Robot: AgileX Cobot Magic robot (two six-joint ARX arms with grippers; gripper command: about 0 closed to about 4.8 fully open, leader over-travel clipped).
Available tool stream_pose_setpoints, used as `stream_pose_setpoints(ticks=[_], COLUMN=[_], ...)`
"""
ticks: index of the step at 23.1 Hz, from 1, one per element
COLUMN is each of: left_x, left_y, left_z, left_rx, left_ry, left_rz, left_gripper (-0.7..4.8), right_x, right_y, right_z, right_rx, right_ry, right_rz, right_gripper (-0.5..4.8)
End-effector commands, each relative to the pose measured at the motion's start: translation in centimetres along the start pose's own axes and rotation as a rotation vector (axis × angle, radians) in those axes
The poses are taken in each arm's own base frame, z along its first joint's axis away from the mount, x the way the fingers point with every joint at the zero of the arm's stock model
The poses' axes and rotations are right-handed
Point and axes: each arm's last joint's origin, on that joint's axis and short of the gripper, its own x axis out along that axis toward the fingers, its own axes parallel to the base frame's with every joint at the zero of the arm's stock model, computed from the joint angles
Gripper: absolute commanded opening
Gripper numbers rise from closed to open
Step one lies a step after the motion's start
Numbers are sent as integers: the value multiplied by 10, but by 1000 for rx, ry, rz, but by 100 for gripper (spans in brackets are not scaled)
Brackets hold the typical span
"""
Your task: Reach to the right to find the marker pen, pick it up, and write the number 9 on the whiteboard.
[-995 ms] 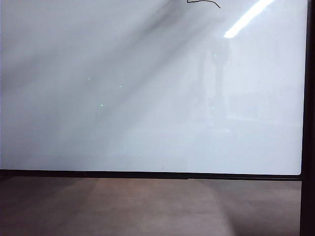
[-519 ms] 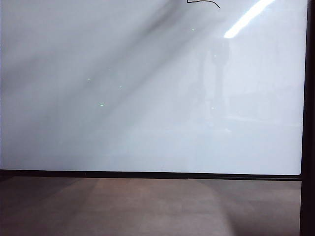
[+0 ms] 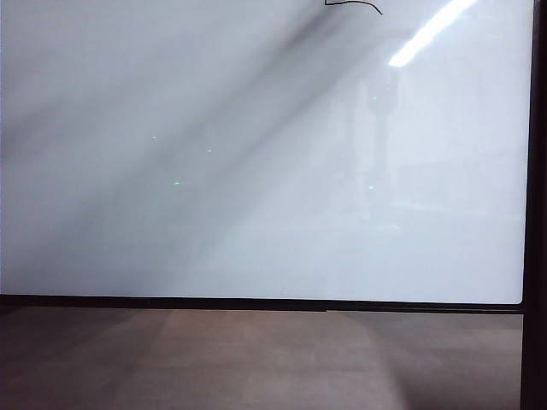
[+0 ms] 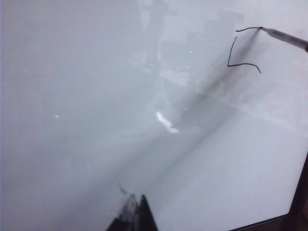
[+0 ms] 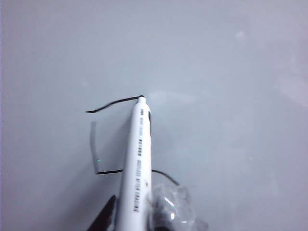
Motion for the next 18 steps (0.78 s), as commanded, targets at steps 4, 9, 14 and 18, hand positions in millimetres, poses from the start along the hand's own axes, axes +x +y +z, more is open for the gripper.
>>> stream_pose_setpoints(ticks=[4,9,14,18], left_x=[0,0,0,0], left_y=[0,0,0,0], left_z=[2,3,3,3], left_rx=[-6,-7,-7,-7], left_ry=[-15,-18,-18,-18], left_rz=[-3,-3,-3,-3], left_gripper=[-5,-5,-5,-5], right_x=[-2,-2,-3,-4], right_y=[-3,-3,-4,-6], right_z=[2,-1,-9,-21], right_rx=[-6,-5,-8,-3], right_ry=[3,17,51,89], right_rz=[-16,-16,-21,-28], right_gripper=[-6,-6,-6,-6])
